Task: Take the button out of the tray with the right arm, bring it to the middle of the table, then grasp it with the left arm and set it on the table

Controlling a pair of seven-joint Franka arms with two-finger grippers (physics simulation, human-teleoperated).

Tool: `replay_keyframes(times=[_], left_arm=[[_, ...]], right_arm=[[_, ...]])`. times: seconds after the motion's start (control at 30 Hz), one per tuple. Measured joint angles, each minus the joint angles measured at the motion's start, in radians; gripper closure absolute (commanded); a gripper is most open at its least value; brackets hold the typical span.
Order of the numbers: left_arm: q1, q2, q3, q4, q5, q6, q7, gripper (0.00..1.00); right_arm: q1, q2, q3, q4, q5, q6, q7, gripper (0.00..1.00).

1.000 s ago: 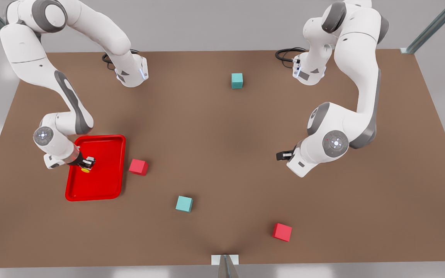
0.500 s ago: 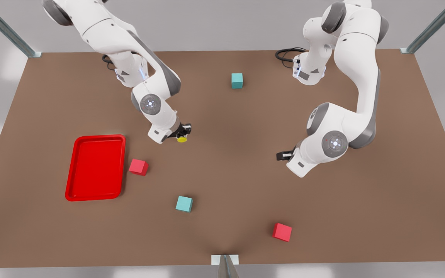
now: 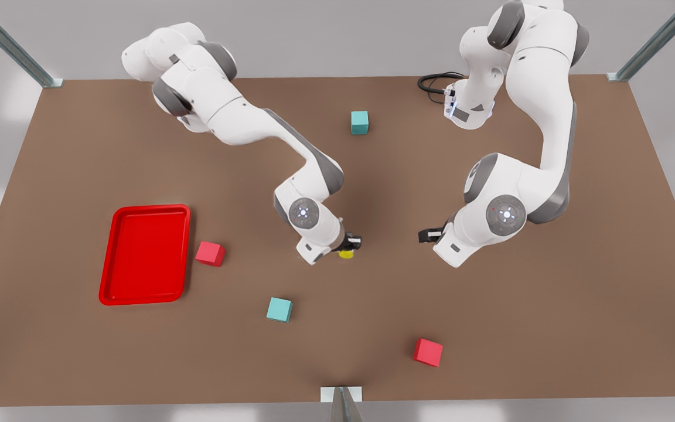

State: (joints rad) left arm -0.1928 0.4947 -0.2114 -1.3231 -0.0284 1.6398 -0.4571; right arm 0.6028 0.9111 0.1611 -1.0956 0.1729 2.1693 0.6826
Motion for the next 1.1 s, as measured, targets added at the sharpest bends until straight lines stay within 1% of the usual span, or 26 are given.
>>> replay_keyframes(times=[0.03, 0.1, 0.17, 0.23, 0.27, 0.33, 0.37, 0.43, 0.5, 0.53, 0.57, 0.6, 0.63, 0.7, 0.77, 0.83, 0.87, 0.93, 1.1], left_arm=[[0.002, 0.001, 0.0, 0.0, 0.0, 0.0, 0.0, 0.0], [0.006, 0.005, 0.001, 0.0, 0.001, 0.0, 0.001, 0.0], [0.016, 0.006, 0.004, 0.0, 0.001, -0.001, 0.005, 0.0], [0.078, 0.003, 0.006, 0.0, 0.001, -0.005, 0.036, 0.0], [0.095, 0.005, 0.006, 0.001, 0.0, -0.006, 0.051, 0.0], [0.059, 0.025, -0.001, 0.024, -0.014, -0.006, 0.069, 0.0], [0.026, 0.04, -0.002, 0.042, -0.036, -0.006, 0.073, 0.0], [-0.06, 0.078, -0.001, 0.082, -0.065, -0.01, 0.067, 0.0], [-0.115, 0.138, 0.005, 0.177, -0.08, -0.044, 0.06, 0.0], [-0.169, 0.165, 0.036, 0.21, -0.08, -0.063, 0.054, 0.01], [-0.231, 0.181, 0.086, 0.226, -0.08, -0.078, 0.045, 0.01], [-0.265, 0.193, 0.118, 0.235, -0.08, -0.09, 0.032, 0.01], [-0.282, 0.219, 0.135, 0.254, -0.081, -0.1, 0.013, 0.01], [-0.289, 0.261, 0.149, 0.277, -0.081, -0.107, -0.036, 0.01], [-0.289, 0.292, 0.163, 0.282, -0.081, -0.096, -0.096, 0.01], [-0.283, 0.312, 0.172, 0.277, -0.083, -0.073, -0.16, 0.01], [-0.284, 0.323, 0.173, 0.276, -0.084, -0.057, -0.191, 0.01], [-0.288, 0.35, 0.172, 0.281, -0.086, -0.022, -0.251, 0.01], [-0.288, 0.398, 0.16, 0.284, -0.099, 0.08, -0.383, 0.01]], right_arm=[[0.017, 0.038, 0.0, 0.051, 0.007, 0.001, 0.01, 0.0], [0.051, 0.099, -0.002, 0.138, 0.019, 0.001, 0.032, 0.0], [0.055, 0.116, -0.001, 0.164, 0.027, 0.001, 0.051, 0.0], [0.009, 0.098, 0.019, 0.162, 0.033, -0.003, 0.069, 0.0], [-0.041, 0.072, 0.05, 0.135, 0.031, -0.007, 0.077, 0.0], [-0.189, 0.002, 0.153, 0.015, -0.009, -0.025, 0.092, 0.0], [-0.284, -0.069, 0.189, -0.099, -0.034, -0.039, 0.099, 0.0], [-0.445, -0.271, 0.214, -0.37, -0.083, -0.065, 0.108, 0.0], [-0.61, -0.522, 0.203, -0.653, -0.122, -0.106, 0.079, 0.0], [-0.707, -0.636, 0.192, -0.764, -0.139, -0.129, 0.042, 0.0], [-0.805, -0.736, 0.186, -0.839, -0.155, -0.155, 0.0, 0.0], [-0.899, -0.798, 0.185, -0.866, -0.168, -0.184, -0.04, 0.0], [-0.98, -0.82, 0.183, -0.855, -0.181, -0.209, -0.078, 0.0], [-1.088, -0.821, 0.181, -0.799, -0.199, -0.253, -0.148, 0.0], [-1.097, -0.798, 0.176, -0.728, -0.207, -0.295, -0.209, 0.0], [-0.903, -0.795, 0.039, -0.669, -0.208, -0.341, -0.265, 0.0], [-0.845, -0.792, 0.009, -0.624, -0.208, -0.365, -0.29, 0.0], [-0.791, -0.788, -0.013, -0.537, -0.207, -0.432, -0.338, 0.0], [-0.782, -0.734, -0.019, -0.504, -0.209, -0.522, -0.433, 0.0]])
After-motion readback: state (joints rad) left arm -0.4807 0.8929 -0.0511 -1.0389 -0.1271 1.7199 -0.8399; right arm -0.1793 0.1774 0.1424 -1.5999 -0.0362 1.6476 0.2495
